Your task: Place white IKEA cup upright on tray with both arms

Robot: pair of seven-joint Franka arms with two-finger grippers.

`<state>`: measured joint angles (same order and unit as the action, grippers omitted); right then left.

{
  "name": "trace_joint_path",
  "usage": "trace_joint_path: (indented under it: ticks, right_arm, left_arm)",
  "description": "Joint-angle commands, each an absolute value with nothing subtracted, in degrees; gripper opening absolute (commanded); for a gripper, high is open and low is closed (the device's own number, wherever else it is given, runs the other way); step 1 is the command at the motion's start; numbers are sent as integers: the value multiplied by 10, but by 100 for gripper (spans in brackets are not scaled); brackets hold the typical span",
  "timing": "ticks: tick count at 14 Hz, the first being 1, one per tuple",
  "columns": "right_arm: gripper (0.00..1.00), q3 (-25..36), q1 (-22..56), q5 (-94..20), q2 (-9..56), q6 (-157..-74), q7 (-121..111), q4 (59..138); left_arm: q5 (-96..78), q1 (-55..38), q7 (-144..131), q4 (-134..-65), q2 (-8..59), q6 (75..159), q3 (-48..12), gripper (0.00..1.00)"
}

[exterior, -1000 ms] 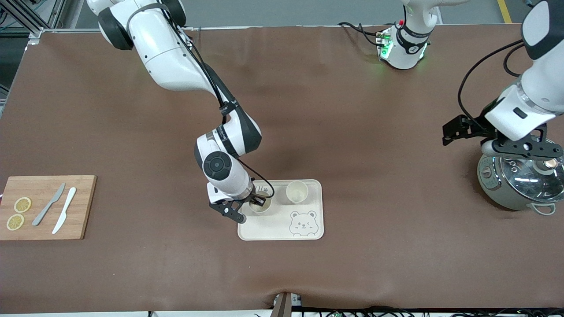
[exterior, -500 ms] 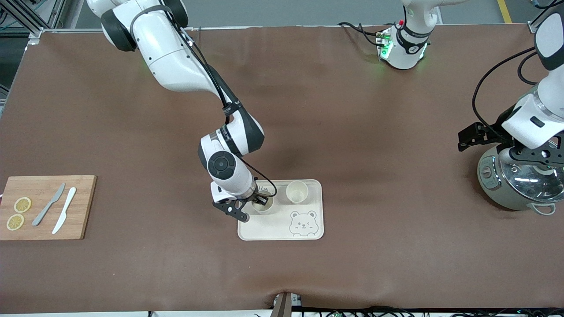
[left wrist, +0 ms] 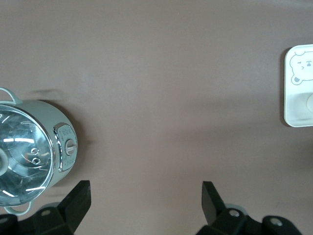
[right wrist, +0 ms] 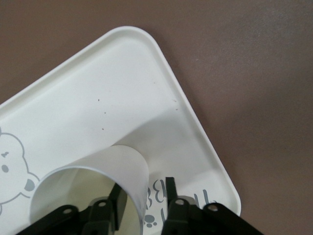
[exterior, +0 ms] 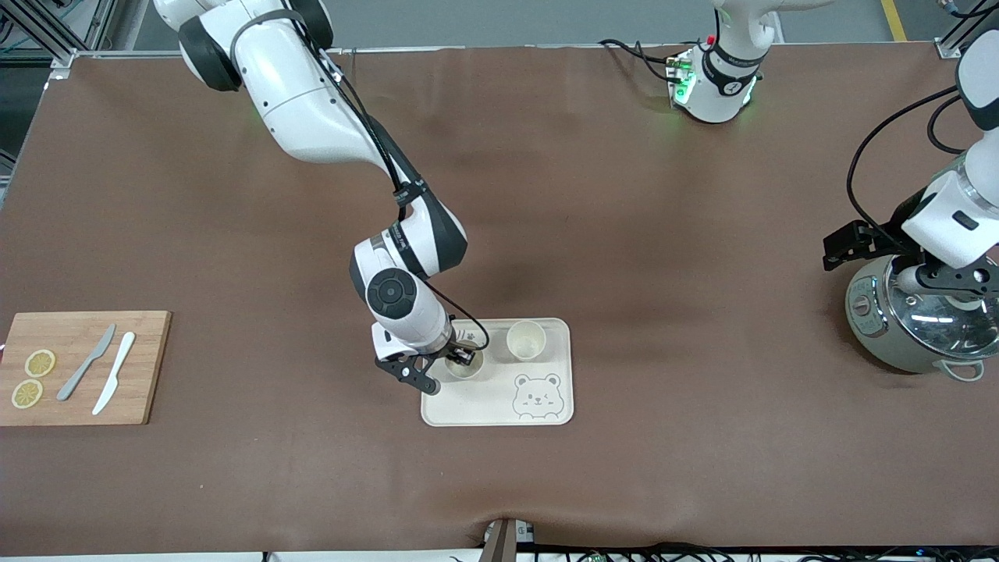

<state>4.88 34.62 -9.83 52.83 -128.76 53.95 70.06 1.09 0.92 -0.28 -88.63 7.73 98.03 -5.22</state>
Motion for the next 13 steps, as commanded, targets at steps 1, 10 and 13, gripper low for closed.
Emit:
trace_joint_path:
  ticks: [1, 10, 13]
  right_arm:
    - [100, 54, 351, -63, 518, -1281, 540, 695]
    - [100, 57, 342, -55, 386, -1102, 495, 705]
    - [100, 57, 325, -55, 286, -1016, 452, 734]
  left_arm:
    - [18, -1, 4, -888, 70, 981, -41, 100]
    - [12, -29, 6, -889, 73, 981, 0, 100]
    - [12, -28, 6, -889, 75, 982, -2, 100]
